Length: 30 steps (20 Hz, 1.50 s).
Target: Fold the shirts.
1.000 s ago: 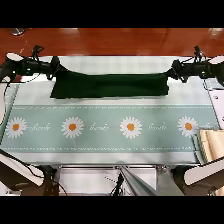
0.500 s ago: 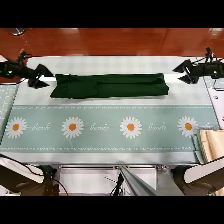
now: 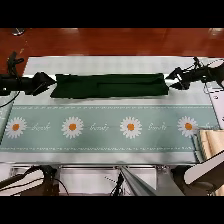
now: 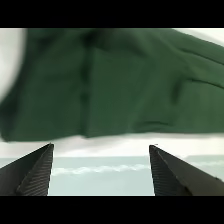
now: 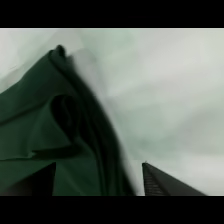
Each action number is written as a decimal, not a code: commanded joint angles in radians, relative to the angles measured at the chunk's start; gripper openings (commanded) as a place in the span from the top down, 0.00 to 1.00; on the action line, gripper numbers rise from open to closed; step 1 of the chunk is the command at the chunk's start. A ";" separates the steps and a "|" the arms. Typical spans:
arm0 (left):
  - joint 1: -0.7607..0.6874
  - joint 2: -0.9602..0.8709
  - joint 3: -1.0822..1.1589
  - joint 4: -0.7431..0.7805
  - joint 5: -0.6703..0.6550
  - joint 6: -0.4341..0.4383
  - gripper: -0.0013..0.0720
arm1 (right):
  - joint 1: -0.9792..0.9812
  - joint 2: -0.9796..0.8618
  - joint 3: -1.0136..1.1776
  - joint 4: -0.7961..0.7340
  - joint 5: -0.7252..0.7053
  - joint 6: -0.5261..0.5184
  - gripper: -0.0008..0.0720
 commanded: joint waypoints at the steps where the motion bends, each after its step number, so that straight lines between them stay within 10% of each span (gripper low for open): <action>1: -0.079 0.068 -0.080 -0.078 0.049 0.040 0.02 | 0.053 -0.027 0.001 0.040 -0.027 -0.005 0.14; 4: -0.177 0.053 -0.080 -0.078 0.085 0.040 0.02 | 0.095 -0.033 0.001 0.042 -0.019 -0.007 0.15; 5: -0.207 0.049 -0.080 -0.079 0.095 0.040 0.02 | 0.104 -0.033 0.001 0.050 -0.016 -0.008 0.30; 7: -0.262 0.039 -0.080 -0.084 0.108 0.040 0.03 | 0.108 -0.031 0.002 0.112 0.021 -0.048 0.96; 8: -0.285 0.032 -0.080 -0.082 0.110 0.041 0.10 | 0.106 -0.022 0.002 0.146 0.056 -0.071 0.96; 10: -0.319 0.015 -0.080 -0.081 0.085 0.085 0.93 | 0.094 0.031 0.002 0.122 0.114 -0.080 0.96; 18: -0.565 -0.033 -0.049 -0.066 0.146 0.098 0.94 | 0.123 0.693 -0.319 -0.197 0.202 -0.148 0.96; 30: -1.030 -0.491 0.454 -0.078 0.089 -0.077 0.94 | 0.122 1.395 -0.629 -0.183 0.278 0.070 0.96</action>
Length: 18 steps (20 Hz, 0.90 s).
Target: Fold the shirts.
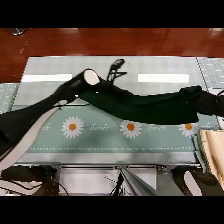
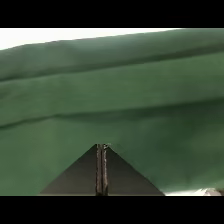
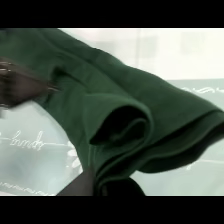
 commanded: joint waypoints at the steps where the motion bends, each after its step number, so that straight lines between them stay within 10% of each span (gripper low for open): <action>1: -0.132 -0.119 0.084 -0.055 -0.047 -0.064 0.94 | 0.001 0.087 -0.020 0.016 0.019 0.041 0.96; 8: -0.187 -0.158 0.086 -0.217 -0.099 0.015 0.93 | 0.002 0.086 -0.020 0.070 -0.011 0.032 0.96; 18: 0.559 0.188 -0.042 -0.216 -0.334 0.023 0.93 | 0.035 -0.169 -0.015 0.547 -0.163 -0.187 0.96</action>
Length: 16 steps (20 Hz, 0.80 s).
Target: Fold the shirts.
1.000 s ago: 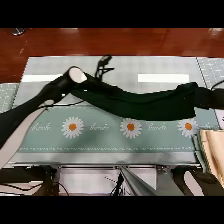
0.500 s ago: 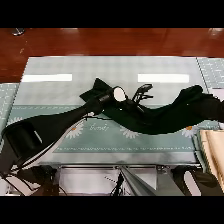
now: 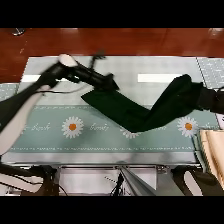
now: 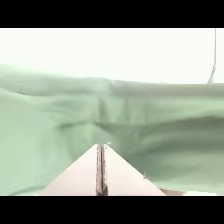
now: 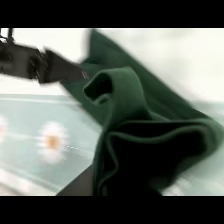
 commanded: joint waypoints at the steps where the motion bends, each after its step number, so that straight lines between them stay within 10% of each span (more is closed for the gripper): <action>1: 0.243 0.215 -0.114 -0.003 -0.043 0.049 0.93 | 0.081 -0.172 0.018 0.226 -0.128 -0.128 0.96; 8: 0.374 0.727 -0.512 -0.003 -0.001 0.106 0.93 | 0.525 -0.777 0.370 0.190 -0.422 -0.145 0.96; 16: 0.370 0.843 -0.668 -0.003 -0.023 0.103 0.93 | 0.629 -1.191 0.692 0.190 -0.416 0.000 0.96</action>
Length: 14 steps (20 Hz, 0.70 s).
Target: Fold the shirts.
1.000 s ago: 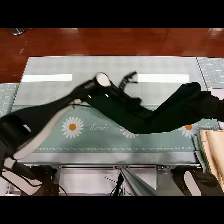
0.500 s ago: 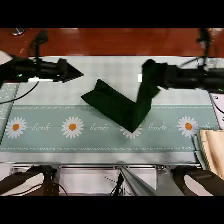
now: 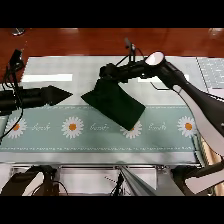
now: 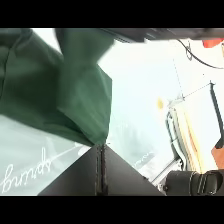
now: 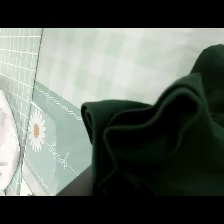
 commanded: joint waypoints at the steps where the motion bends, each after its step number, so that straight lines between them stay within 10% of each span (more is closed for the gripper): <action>1: 0.003 0.028 -0.039 0.000 0.021 0.002 0.93 | 0.034 -0.131 0.113 0.004 0.014 0.069 0.89; 3: 0.003 0.026 -0.039 0.000 0.041 0.003 0.93 | 0.039 -0.136 0.119 0.016 0.057 0.057 0.11; 9: 0.003 0.016 -0.039 0.000 0.053 0.003 0.94 | -0.164 0.041 0.117 -0.129 0.365 0.075 0.12; 14: 0.003 0.016 -0.039 0.001 0.102 0.003 0.94 | -0.288 0.526 -0.137 -0.851 0.441 0.201 0.12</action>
